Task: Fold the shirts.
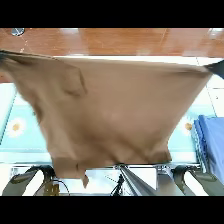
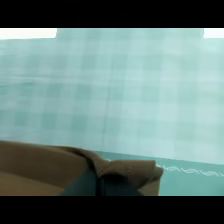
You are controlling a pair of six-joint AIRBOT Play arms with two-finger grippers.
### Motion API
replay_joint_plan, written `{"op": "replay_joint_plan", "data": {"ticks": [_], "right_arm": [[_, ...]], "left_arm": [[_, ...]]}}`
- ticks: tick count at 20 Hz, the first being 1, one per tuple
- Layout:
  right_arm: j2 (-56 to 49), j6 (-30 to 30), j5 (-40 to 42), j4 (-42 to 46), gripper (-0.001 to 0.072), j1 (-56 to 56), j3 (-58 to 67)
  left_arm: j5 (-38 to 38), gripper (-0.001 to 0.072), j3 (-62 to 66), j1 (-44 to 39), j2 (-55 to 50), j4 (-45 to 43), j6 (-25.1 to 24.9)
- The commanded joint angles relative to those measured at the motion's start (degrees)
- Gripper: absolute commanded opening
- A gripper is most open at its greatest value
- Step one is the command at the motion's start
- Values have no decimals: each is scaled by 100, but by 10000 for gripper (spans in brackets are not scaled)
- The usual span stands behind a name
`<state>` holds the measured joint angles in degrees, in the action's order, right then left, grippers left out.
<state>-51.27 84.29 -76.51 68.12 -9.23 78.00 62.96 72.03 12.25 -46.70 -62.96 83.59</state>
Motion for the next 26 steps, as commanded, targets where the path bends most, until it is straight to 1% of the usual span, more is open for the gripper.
{"op": "replay_joint_plan", "data": {"ticks": [1, 3, 4, 6, 7, 9, 10, 12, 14, 15, 17, 18, 19, 20, 21, 22, 24, 25, 26], "right_arm": [[-1502, -527, 1377, -623, 23, 7, -514], [-2439, -553, 1886, -894, 23, 4, -308], [-2916, -551, 2081, -1034, 22, 7, -98], [-3746, -540, 2253, -1283, 22, 7, 468], [-4096, -496, 2236, -1346, 22, 7, 787], [-4680, -393, 2094, -1410, 22, 4, 1386], [-4900, -350, 2011, -1401, 22, 4, 1626], [-5154, -310, 1893, -1405, 22, 4, 1871], [-5189, -295, 1705, -1344, 22, 0, 1873], [-5176, -345, 1499, -1309, 23, -9, 1873], [-5128, -560, 841, -1296, 23, -111, 1873], [-5125, -651, 404, -1287, 23, -173, 1873], [-5143, -734, -70, -1176, 23, -214, 1864], [-5149, -745, -365, -894, 23, -208, 1792], [-5149, -743, -461, -691, 23, -181, 1646], [-5149, -743, -448, -612, 23, -155, 1432], [-5149, -726, -68, -632, 24, -46, 874], [-5149, -649, 177, -632, 88, 24, 625], [-5149, -540, 243, -632, 405, 87, 481]], "left_arm": [[-986, 16, -332, -350, -1499, 149, -59], [-1491, 16, -245, -603, -2312, 153, 203], [-1867, 16, -240, -713, -2623, 151, 337], [-2673, 16, -238, -894, -3165, 153, 603], [-2955, 16, -238, -933, -3351, 153, 741], [-3171, 16, -238, -940, -3630, 153, 1012], [-3152, 16, -238, -929, -3722, 153, 1021], [-3049, 17, -243, -929, -3794, 151, 1014], [-2800, 17, -238, -905, -3792, 151, 992], [-2588, 17, -225, -857, -3786, 144, 988], [-1845, 18, -144, -669, -3786, 146, 986], [-1377, 18, -129, -562, -3788, 146, 782], [-907, 18, -138, -470, -3801, 140, 463], [-533, 18, -177, -417, -3829, 140, 267], [-295, 18, -269, -411, -3871, 140, 90], [-216, 18, -391, -426, -3908, 146, -57], [-188, 18, -693, -479, -3967, 146, -149], [-184, 42, -785, -483, -4013, 146, -140], [-76, 268, -802, -466, -4048, 136, -133]]}}
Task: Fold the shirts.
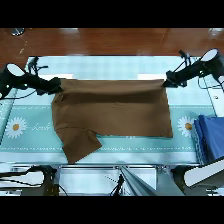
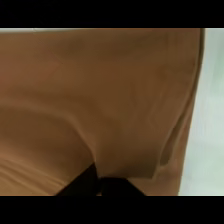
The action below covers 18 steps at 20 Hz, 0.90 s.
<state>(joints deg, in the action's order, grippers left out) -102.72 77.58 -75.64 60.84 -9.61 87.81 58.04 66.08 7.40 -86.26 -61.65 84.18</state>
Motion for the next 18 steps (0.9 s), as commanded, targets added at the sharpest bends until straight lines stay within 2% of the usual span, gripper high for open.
{"op": "replay_joint_plan", "data": {"ticks": [1, 3, 5, 7, 10, 12, 13, 16, 18], "right_arm": [[-2, 31, 11, 107, 625, 166, -531], [101, -9, -557, 219, 632, 94, -448], [457, 116, -933, 704, 631, -173, -442], [1067, 289, -839, 966, 630, -533, -730], [2358, 361, 203, 538, 629, -918, -2190], [3202, 76, 741, 50, 629, -885, -3432], [3541, -90, 892, -243, 629, -872, -3978], [4253, -402, 1300, -909, 629, -879, -5169], [4402, -400, 1414, -1032, 629, -879, -5438]], "left_arm": [[599, 701, -179, 63, -87, -20, -195], [1296, 702, -15, 280, -66, -48, -254], [2072, 702, -85, 664, 74, -50, -404], [2332, 702, -520, 1132, 487, -50, -533], [2245, 702, -1679, 1867, 1370, -295, -798], [2124, 702, -2490, 2363, 1867, -413, -831], [2052, 702, -2870, 2614, 2090, -374, -693], [1652, 702, -3818, 3161, 2680, 433, -949], [1445, 702, -4229, 3082, 2811, 960, -1198]]}}
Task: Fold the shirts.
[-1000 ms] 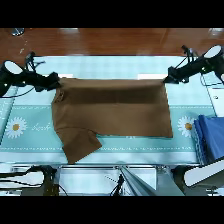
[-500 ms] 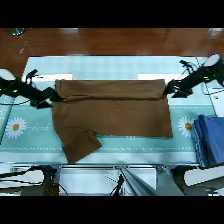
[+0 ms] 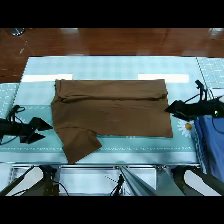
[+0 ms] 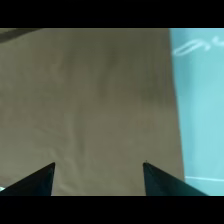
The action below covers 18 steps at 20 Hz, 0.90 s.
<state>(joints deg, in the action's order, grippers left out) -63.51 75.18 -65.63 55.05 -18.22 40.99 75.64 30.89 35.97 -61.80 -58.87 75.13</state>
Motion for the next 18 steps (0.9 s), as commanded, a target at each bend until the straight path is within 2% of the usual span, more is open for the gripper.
{"op": "replay_joint_plan", "data": {"ticks": [1, 3, 5, 7, 9, 10, 11, 12, 13, 15, 18], "right_arm": [[479, -162, 378, -505, 629, -17, -767], [479, -175, 431, -693, 629, -17, -767], [481, -175, 520, -885, 629, -20, -765], [481, -177, 636, -793, 629, -199, -667], [481, -59, 551, -424, 629, -763, -509], [481, 61, 409, -168, 629, -1091, -501], [479, 238, 186, 267, 629, -1397, -514], [479, 448, -133, 791, 629, -1578, -544], [481, 568, -459, 1158, 629, -1650, -614], [481, 595, -903, 1429, 629, -1554, -861], [472, 457, -717, 898, 629, -1143, -1143]], "left_arm": [[-409, 702, -872, 90, 358, 717, -317], [-691, 702, -1193, -232, 354, 1161, -420], [-955, 702, -1480, -629, 352, 1722, -785], [-1432, 701, -1648, -1027, 350, 1738, -787], [-1519, 699, -1668, -1338, 334, 1733, -828], [-1440, 653, -1670, -1473, 334, 1676, -811], [-1322, 394, -1670, -1567, 334, 1593, -761], [-1198, 87, -1668, -1598, 337, 1576, -789], [-1099, 18, -1648, -1598, 337, 1582, -844], [-1034, 17, -1576, -1598, 341, 1585, -868], [-1019, 17, -1471, -1598, 343, 1606, -861]]}}
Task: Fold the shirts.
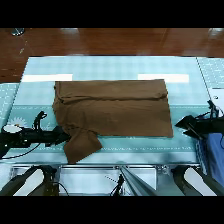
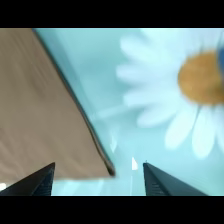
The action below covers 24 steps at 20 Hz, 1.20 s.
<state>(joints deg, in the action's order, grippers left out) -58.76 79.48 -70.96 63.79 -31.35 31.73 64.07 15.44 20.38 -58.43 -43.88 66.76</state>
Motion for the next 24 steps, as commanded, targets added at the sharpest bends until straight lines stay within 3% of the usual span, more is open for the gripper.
{"op": "replay_joint_plan", "data": {"ticks": [1, 9, 10, 11, 13, 19, 24], "right_arm": [[-33, 37, -173, 52, 628, 350, -221], [-846, 33, 772, -761, 621, 1123, -214], [-866, 2, 935, -938, 567, 1193, -208], [-863, -59, 1043, -1047, 408, 1311, -166], [-863, -380, 1067, -1056, 22, 1606, 0], [-1047, -116, 907, -496, 22, 1687, 1521], [-2096, -90, 1211, -715, 23, 1871, 3082]], "left_arm": [[155, 17, 85, -39, 4, 111, -9], [79, 17, 85, -39, 4, 111, -7], [66, 17, 85, -39, 4, 142, -7], [68, 17, 103, -39, 4, 179, -9], [87, 17, 273, -39, 4, 188, -13], [2, 16, 1845, 81, -138, 166, 310], [-175, 16, 3606, -507, -1602, 164, 616]]}}
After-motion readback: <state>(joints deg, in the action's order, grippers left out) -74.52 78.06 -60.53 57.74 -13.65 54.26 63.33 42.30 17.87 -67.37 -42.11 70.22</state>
